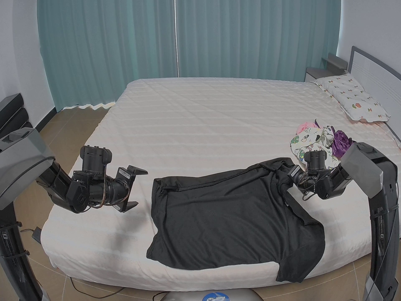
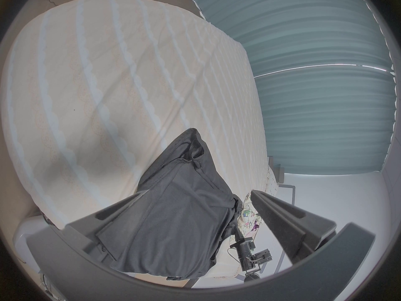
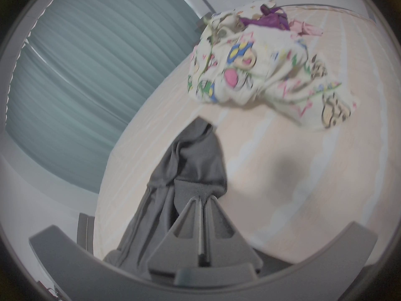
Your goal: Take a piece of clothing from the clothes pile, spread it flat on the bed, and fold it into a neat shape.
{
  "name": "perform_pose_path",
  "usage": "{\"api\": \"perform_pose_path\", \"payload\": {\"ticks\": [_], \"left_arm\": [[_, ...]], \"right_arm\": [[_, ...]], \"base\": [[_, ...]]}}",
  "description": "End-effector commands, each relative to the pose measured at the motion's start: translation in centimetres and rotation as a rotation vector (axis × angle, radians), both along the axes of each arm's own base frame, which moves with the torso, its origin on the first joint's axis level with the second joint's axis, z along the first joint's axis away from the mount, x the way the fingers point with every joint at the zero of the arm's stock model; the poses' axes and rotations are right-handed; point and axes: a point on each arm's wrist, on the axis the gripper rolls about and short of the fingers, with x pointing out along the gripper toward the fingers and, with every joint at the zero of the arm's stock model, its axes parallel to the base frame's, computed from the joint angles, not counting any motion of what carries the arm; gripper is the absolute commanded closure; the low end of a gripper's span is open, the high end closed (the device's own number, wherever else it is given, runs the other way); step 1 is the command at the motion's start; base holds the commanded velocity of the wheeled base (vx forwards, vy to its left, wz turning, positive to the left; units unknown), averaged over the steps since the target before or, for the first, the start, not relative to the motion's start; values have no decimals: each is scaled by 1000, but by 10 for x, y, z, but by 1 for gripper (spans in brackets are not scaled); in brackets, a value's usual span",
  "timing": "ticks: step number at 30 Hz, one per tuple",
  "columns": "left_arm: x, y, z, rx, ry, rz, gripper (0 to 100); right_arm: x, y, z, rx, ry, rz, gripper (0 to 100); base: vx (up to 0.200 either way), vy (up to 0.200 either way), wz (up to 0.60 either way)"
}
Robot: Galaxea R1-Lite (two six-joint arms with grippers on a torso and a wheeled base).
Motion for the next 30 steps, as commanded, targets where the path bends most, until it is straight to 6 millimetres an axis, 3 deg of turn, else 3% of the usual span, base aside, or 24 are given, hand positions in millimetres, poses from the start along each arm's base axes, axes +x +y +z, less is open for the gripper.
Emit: {"api": "perform_pose_path", "payload": {"ticks": [1, 10, 16, 17, 21, 22, 26, 30], "left_arm": [[0, 0, -2, 2, 5, 0, 0], [1, 3, -6, 4, 15, 9, 0], [3, 3, -6, 4, 12, 12, 0], [3, 4, -6, 5, 12, 13, 0], [4, 6, -6, 5, 12, 21, 0], [3, 7, -6, 7, 12, 20, 0], [0, 7, -6, 13, 15, 13, 0], [-5, 5, -10, 17, 33, 6, 0]], "right_arm": [[3, -25, 18, 4, -58, -36, 100], [22, -51, 22, -83, -186, 32, 100], [24, -58, -3, -106, -146, 31, 100], [24, -58, -4, -106, -146, 31, 0], [27, -64, 2, -105, -178, 15, 0], [24, -62, 11, -98, -189, 15, 0], [4, -56, 45, -56, -206, 48, 0], [-26, -53, 57, -87, -173, 113, 0]], "base": [[0, 0, 0], [0, 0, 0], [0, 0, 0], [0, 0, 0], [0, 0, 0], [0, 0, 0], [0, 0, 0], [0, 0, 0]]}}
